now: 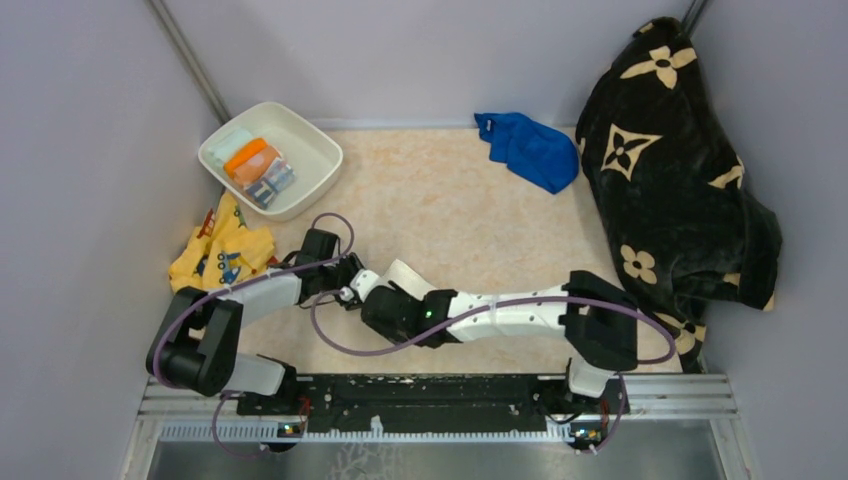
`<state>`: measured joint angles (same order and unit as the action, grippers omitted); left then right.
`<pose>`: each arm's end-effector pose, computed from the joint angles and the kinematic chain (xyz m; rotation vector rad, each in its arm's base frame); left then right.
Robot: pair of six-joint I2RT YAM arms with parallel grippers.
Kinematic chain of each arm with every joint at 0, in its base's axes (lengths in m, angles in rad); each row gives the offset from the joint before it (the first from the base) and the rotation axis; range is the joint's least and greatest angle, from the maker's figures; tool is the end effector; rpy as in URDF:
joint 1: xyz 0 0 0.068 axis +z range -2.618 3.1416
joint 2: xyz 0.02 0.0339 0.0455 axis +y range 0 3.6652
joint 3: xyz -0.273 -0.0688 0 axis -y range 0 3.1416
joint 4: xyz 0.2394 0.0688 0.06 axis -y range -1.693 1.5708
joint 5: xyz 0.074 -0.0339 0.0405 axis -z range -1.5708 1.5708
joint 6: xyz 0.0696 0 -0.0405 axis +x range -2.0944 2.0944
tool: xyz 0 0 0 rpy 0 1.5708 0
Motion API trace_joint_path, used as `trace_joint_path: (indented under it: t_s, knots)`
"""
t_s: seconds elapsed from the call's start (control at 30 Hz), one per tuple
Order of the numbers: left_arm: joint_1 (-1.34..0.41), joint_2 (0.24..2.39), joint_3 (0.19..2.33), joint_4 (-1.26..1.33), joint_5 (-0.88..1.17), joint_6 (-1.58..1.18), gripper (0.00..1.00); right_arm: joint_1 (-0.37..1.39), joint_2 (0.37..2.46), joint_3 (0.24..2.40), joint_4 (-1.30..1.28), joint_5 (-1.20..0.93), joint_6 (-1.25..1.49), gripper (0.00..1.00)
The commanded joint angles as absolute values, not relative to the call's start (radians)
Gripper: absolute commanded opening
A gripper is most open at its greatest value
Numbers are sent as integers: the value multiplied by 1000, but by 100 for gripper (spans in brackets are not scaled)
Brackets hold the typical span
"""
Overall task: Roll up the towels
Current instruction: Roll the towel at the center of the board.
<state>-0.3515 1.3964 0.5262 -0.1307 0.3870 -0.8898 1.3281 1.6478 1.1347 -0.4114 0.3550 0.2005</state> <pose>0.2234 -0.1099 0.1215 -0.5805 2.6994 -0.9090 0.1107 0.3464 0.2093 -1.1740 2.1298 0.2482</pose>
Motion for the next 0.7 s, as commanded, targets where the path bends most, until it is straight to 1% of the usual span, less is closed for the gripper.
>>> trace_joint_path:
  t_s: [0.0, 0.1, 0.2, 0.3, 0.4, 0.47, 0.53, 0.57, 0.63, 0.67]
  knots:
    - [-353, 1442, 505, -209, 278, -836, 50, 1362, 1743, 1150, -383, 499, 147, 50]
    - [-353, 1441, 505, -204, 284, -834, 50, 1370, 1805, 1149, -387, 503, 146, 50]
    - [-352, 1441, 507, -205, 285, -832, 50, 1370, 1884, 1158, -436, 569, 169, 50]
    - [-353, 1444, 511, -203, 286, -823, 50, 1368, 1919, 1139, -451, 611, 172, 51]
    - [-353, 1461, 519, -201, 292, -809, 51, 1348, 1918, 1106, -442, 580, 168, 51]
    - [-353, 1476, 525, -198, 298, -803, 51, 1334, 1912, 1089, -435, 542, 162, 50]
    - [-352, 1486, 531, -195, 304, -799, 52, 1323, 1908, 1075, -430, 505, 156, 46]
    - [-351, 1490, 538, -194, 305, -797, 52, 1316, 1907, 1070, -428, 482, 155, 43]
    - [-349, 1485, 552, -202, 306, -794, 55, 1301, 1907, 1065, -430, 429, 154, 31]
    - [-349, 1475, 559, -209, 306, -793, 57, 1289, 1905, 1062, -429, 389, 156, 23]
